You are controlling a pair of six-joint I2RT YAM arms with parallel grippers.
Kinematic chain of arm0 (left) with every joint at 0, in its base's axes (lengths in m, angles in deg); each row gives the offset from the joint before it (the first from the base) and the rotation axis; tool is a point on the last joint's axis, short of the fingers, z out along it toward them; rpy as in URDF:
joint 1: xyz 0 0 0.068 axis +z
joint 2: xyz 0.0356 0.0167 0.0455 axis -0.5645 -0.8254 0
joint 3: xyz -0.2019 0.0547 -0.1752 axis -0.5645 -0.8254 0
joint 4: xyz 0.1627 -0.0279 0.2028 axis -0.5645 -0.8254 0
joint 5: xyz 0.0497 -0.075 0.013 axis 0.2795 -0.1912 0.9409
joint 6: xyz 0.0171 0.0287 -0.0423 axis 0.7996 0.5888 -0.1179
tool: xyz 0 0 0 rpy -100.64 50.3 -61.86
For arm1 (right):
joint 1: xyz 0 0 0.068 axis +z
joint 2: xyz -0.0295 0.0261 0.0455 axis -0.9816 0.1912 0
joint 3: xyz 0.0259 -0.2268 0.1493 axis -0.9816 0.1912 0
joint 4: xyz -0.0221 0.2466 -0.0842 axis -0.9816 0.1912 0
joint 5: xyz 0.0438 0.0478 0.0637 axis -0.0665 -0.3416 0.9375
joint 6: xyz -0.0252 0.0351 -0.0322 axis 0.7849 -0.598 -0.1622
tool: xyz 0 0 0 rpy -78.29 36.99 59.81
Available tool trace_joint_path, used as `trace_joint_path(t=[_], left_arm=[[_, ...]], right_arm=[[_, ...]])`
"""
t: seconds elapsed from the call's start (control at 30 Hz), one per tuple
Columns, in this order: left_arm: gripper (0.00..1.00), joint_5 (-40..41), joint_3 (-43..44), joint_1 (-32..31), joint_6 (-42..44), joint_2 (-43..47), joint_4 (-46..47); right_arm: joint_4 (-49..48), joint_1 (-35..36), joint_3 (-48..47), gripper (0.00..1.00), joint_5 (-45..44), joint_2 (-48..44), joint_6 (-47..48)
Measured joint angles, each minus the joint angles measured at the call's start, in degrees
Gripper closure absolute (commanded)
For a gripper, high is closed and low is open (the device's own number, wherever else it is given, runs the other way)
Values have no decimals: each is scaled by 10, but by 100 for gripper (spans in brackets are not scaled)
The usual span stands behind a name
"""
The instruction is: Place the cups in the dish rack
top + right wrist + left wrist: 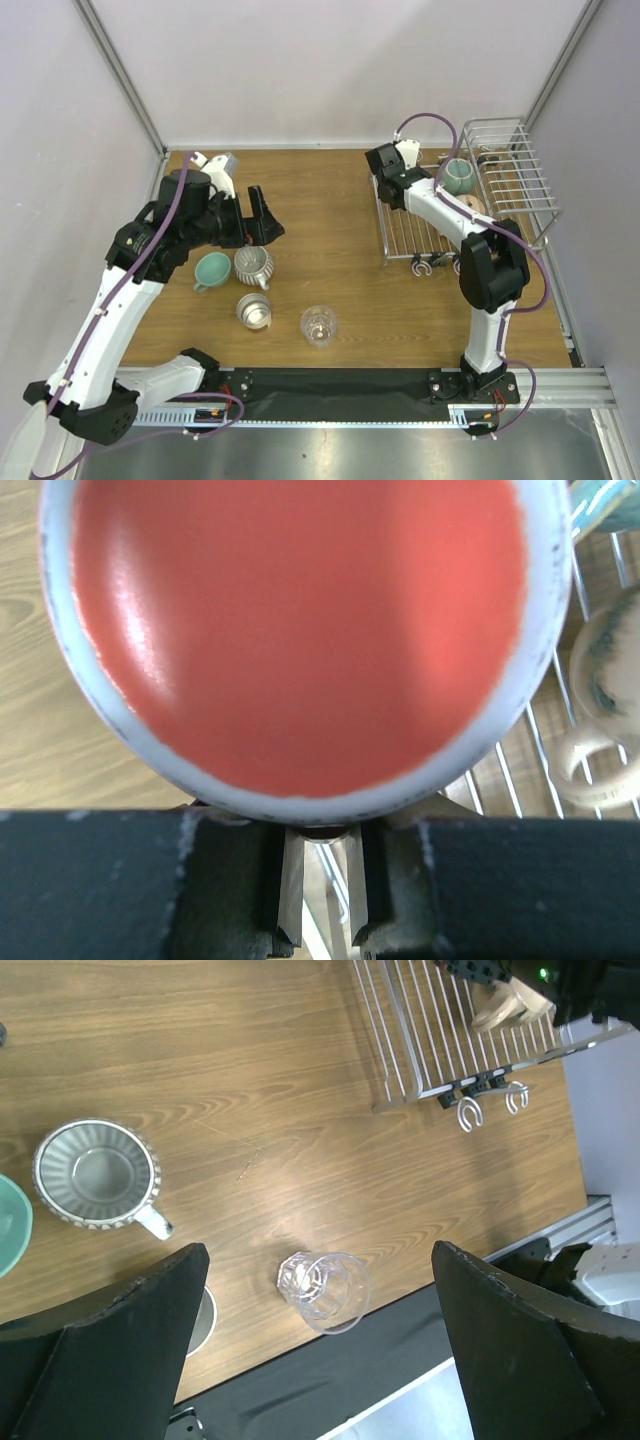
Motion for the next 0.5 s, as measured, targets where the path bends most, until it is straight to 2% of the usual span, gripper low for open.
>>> trace_joint_path(t=[0.5], left_arm=[[0, 0, 35, 9, 38, -49, -8]], right_arm=[[-38, -81, -3, 100, 21, 53, 7]])
